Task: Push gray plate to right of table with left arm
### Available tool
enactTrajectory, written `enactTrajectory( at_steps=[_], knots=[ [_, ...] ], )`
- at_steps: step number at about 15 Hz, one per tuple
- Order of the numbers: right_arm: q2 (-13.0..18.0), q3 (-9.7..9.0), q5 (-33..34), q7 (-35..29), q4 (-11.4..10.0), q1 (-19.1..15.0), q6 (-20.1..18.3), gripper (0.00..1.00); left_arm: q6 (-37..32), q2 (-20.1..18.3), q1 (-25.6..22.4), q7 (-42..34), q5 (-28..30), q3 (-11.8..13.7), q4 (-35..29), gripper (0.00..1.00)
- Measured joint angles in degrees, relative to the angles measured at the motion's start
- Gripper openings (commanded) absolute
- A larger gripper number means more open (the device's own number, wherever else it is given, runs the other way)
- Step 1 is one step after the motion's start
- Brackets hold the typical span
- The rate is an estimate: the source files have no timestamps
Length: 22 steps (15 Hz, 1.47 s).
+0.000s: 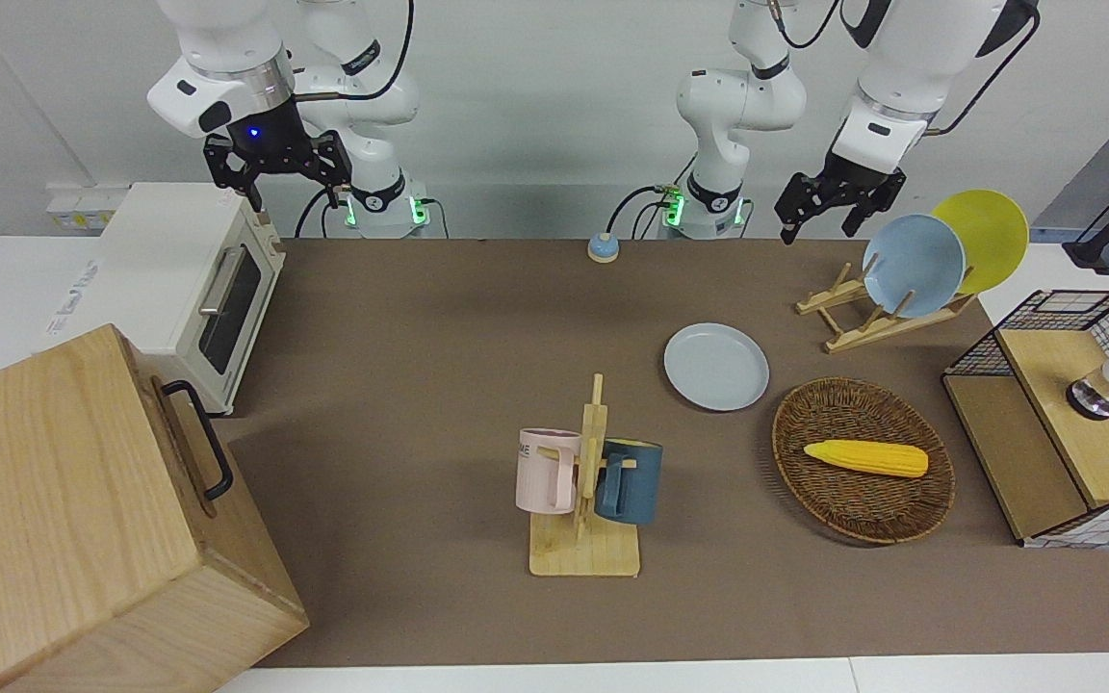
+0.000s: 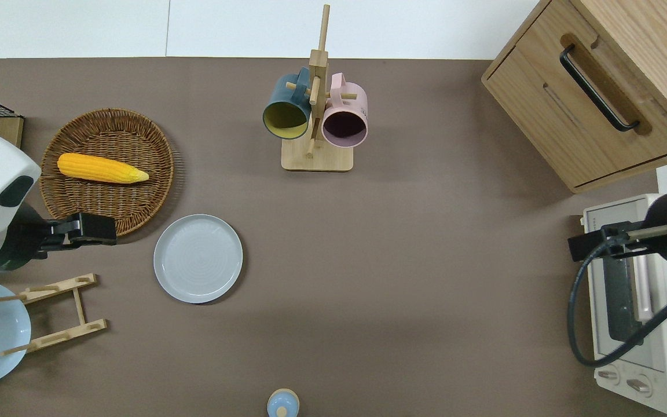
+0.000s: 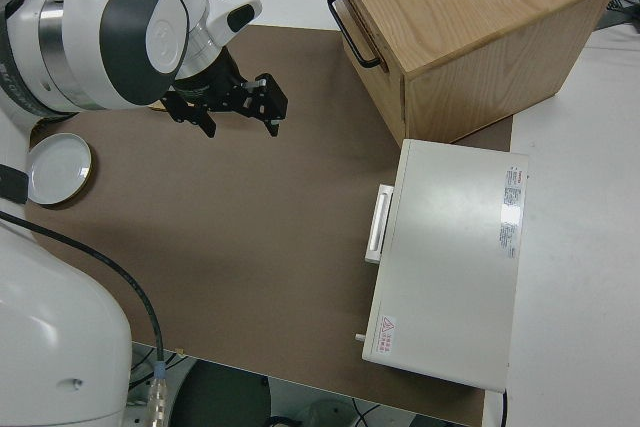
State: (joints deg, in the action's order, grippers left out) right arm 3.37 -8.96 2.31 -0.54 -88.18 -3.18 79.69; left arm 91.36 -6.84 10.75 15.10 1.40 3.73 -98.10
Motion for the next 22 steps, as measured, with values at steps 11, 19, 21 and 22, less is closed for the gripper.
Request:
enactTrajectory(
  at_steps=[11,19,21,22],
  knots=[
    [0.0,0.0,0.0,0.0,0.0,0.0,0.0,0.996,-0.1,0.0,0.0,0.0,0.0,-0.1,0.0,1.0],
    [0.0,0.0,0.0,0.0,0.0,0.0,0.0,0.996,-0.2,0.0,0.0,0.0,0.0,0.0,0.0,1.0],
    [0.0,0.0,0.0,0.0,0.0,0.0,0.0,0.996,-0.2,0.0,0.0,-0.5,0.0,0.1,-0.7,1.0],
    [0.0,0.0,0.0,0.0,0.0,0.0,0.0,0.996,-0.2,0.0,0.0,-0.7,0.0,0.1,-1.4,1.0]
  ],
)
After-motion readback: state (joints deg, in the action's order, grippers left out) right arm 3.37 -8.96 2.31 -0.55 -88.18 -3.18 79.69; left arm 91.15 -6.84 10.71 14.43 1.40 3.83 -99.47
